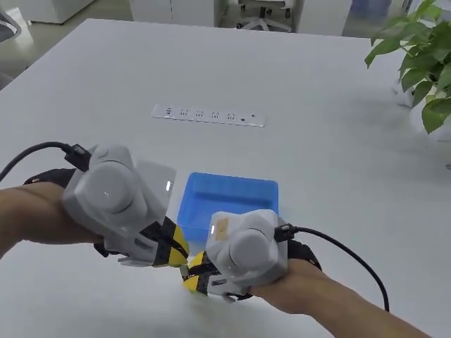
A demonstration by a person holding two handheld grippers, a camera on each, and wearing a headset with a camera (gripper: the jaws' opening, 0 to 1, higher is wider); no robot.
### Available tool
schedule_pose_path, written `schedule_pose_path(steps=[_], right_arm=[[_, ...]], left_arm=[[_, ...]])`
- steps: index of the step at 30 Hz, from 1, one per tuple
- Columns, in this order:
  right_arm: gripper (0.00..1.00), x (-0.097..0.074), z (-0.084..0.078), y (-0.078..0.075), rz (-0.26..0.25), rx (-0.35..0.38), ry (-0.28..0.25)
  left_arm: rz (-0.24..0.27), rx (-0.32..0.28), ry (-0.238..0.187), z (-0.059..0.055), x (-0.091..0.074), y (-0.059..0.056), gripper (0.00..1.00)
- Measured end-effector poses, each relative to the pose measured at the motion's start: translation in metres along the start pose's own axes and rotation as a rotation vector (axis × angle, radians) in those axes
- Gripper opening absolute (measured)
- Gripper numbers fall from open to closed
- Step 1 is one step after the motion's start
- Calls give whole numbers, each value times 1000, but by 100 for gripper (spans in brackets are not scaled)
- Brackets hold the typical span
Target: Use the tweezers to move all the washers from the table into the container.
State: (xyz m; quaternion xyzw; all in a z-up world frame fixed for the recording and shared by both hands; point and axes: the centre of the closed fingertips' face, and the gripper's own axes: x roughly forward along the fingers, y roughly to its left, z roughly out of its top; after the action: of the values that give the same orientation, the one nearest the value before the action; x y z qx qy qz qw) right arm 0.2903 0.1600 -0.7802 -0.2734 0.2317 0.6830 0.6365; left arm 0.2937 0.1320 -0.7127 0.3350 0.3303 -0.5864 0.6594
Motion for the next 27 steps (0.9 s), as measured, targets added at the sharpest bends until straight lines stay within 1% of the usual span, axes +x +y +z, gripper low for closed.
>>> schedule_pose_path(steps=[20,27], right_arm=[[9,-20,18,-5,-30,-46,-2],[9,-30,28,-12,-53,-66,-4]], left_arm=[[32,27,-15,16,-22,2,6],[52,43,-25,25,-33,5,6]])
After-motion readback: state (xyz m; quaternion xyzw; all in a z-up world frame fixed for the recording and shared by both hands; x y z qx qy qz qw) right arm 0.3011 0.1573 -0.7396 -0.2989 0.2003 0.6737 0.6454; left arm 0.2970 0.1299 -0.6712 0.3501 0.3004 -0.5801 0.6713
